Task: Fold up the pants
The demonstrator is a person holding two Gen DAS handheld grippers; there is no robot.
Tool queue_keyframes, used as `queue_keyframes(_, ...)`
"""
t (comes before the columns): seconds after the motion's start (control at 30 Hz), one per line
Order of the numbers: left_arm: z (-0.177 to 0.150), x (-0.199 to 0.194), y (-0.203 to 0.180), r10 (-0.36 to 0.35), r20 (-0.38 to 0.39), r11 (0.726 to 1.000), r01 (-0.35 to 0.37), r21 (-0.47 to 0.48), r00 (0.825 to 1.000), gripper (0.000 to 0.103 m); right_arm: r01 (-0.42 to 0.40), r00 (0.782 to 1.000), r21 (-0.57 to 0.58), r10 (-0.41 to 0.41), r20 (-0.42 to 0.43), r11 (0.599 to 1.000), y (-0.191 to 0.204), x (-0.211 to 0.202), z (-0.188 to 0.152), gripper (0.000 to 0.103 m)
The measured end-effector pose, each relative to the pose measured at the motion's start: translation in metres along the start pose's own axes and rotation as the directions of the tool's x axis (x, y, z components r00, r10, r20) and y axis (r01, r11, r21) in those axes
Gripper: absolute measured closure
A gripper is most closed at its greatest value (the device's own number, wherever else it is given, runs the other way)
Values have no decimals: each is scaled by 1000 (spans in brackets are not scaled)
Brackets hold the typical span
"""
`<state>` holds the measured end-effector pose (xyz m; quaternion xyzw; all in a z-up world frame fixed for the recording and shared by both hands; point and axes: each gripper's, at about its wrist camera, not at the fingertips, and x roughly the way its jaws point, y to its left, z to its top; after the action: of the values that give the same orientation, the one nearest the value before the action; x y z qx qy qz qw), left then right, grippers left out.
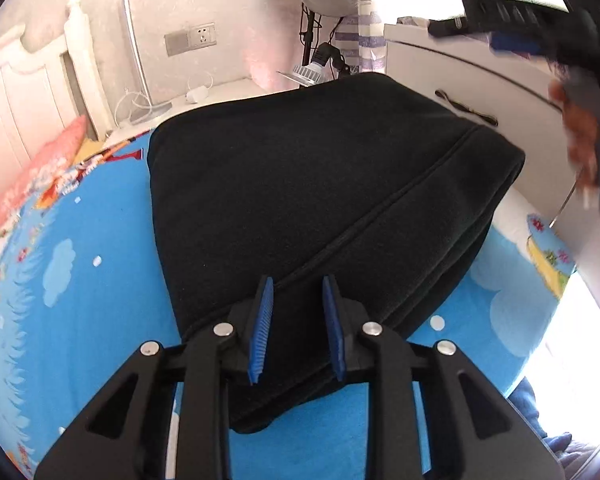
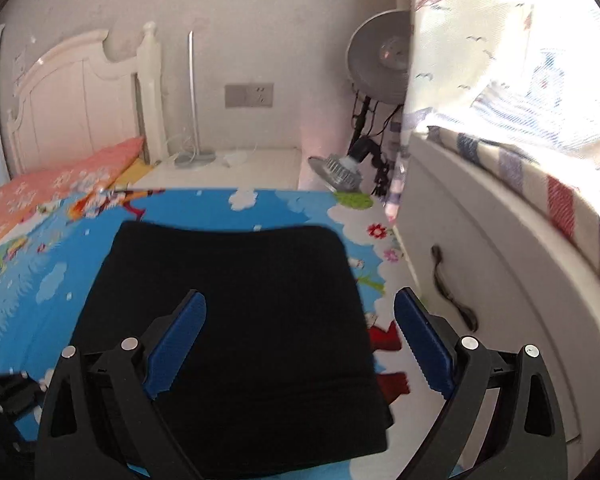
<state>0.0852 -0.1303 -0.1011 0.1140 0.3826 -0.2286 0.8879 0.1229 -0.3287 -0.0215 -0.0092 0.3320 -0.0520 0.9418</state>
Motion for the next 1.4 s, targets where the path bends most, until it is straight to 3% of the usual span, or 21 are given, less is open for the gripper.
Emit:
queue_keyframes(0.07, 2, 0, 5, -5, -2, 1000, 5, -18, 1000, 75, 14, 996, -38, -17, -85, 999, 12, 19, -18, 12)
queue_keyframes(0.1, 6, -4, 5, 19, 0, 999, -19, -31, 1000, 66, 12, 994, -41, -16, -108, 999, 13, 25, -25, 11)
queue_keyframes(0.13, 8, -9, 7, 34, 25, 999, -33, -34, 999, 60, 38, 992, -58, -45, -122, 998, 14, 33, -34, 11)
queue_keyframes(0.2, 27, -23, 8, 19, 93, 999, -16, -36, 995, 60, 83, 990, -100, -94, -108, 992, 19, 37, -43, 11)
queue_keyframes(0.33, 91, -22, 7, -59, 136, 997, 65, -37, 989, 61, 84, 987, -53, -90, -132, 995, 16, 37, -42, 11)
queue_keyframes(0.43, 147, 6, -4, -145, 131, 989, 143, 24, 981, 62, 82, 986, -36, -86, -142, 996, 14, 38, -42, 10)
queue_keyframes(0.5, 183, 41, -11, -203, 78, 978, 199, 57, 976, 78, 83, 985, -33, -87, -149, 996, 15, 39, -42, 10)
queue_keyframes(0.57, 208, 74, -21, -263, 9, 962, 261, 79, 965, 79, 80, 984, -24, -83, -156, 996, 15, 39, -43, 10)
queue_keyframes(0.63, 223, 113, -42, -304, -119, 937, 319, 142, 945, 82, 75, 983, -18, -77, -165, 997, 14, 39, -42, 10)
queue_keyframes(0.67, 226, 129, -53, -304, -163, 929, 330, 167, 939, 83, 76, 983, -18, -78, -167, 997, 14, 40, -43, 10)
queue_keyframes(0.77, 225, 175, -77, -218, -257, 937, 276, 216, 942, 82, 74, 981, -2, -73, -177, 997, 8, 45, -41, 10)
queue_keyframes(0.93, 228, 180, -74, -234, -248, 948, 277, 157, 940, 81, 58, 981, 2, -57, -184, 998, 6, 46, -41, 10)
queue_keyframes(1.07, 224, 149, -49, -272, -160, 958, 283, 52, 949, 81, 59, 982, 7, -57, -182, 998, 5, 46, -42, 10)
queue_keyframes(1.23, 184, 89, -3, -165, -38, 983, 161, -90, 986, 81, 59, 982, 9, -57, -182, 998, 5, 47, -41, 9)
queue_keyframes(1.3, 161, 59, 6, -138, 11, 985, 139, -103, 990, 81, 61, 982, 10, -59, -179, 998, 6, 47, -42, 8)
queue_keyframes(1.4, 121, 27, 14, -115, 17, 983, 116, -140, 993, 82, 66, 983, 12, -63, -174, 998, 5, 47, -43, 8)
